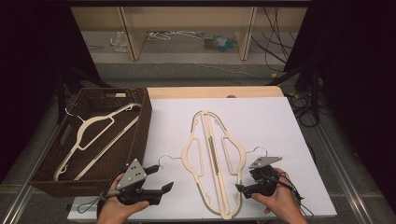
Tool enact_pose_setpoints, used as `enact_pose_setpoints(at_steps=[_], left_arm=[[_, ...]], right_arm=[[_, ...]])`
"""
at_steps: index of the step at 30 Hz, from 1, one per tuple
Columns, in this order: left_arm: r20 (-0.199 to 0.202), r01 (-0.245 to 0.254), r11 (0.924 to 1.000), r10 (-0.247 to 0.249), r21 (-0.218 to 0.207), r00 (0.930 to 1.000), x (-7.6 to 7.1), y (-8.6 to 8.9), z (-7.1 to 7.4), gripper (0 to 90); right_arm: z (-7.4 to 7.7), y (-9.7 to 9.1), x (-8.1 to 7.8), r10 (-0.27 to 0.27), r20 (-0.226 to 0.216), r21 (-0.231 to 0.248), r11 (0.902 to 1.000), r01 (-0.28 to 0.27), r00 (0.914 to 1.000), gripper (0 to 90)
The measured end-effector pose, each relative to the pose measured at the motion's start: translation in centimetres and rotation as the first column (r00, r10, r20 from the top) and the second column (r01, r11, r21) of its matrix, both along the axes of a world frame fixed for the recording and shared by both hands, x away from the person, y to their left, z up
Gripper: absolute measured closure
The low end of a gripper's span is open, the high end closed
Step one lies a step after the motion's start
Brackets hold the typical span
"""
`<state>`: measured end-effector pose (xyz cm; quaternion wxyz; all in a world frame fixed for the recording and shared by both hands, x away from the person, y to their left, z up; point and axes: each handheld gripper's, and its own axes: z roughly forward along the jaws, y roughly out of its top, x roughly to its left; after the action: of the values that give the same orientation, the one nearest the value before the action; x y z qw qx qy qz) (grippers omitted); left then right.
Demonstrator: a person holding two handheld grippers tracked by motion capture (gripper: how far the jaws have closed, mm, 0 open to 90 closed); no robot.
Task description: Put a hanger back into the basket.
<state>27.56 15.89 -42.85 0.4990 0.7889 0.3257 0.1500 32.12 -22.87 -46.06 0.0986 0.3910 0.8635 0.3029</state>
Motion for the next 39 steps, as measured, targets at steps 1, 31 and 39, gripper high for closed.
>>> enact_pose_setpoints(at_steps=[1, 31, 39], left_arm=[[0.001, -0.005, 1.0, 0.005, 0.006, 1.0, -0.1, -0.1, -0.1, 25.0], [0.004, 0.005, 0.9995, -0.005, 0.032, 1.0, -0.2, -0.1, -0.8, 25.0], [0.0, -0.001, 0.9997, 0.001, 0.023, 1.0, -0.2, -0.2, -0.9, 25.9]], right_arm=[[-0.2, 0.3, 0.1, -0.001, -0.002, 0.003, 1.0, 0.001, 1.0, 23.9], [-0.4, 2.7, 2.0, -0.031, -0.14, -0.226, 0.9741, -0.002, 0.9896, 49.2], [-0.1, 1.0, 2.6, -0.009, -0.172, -0.181, 0.9833, -0.023, 0.9851, 67.2]])
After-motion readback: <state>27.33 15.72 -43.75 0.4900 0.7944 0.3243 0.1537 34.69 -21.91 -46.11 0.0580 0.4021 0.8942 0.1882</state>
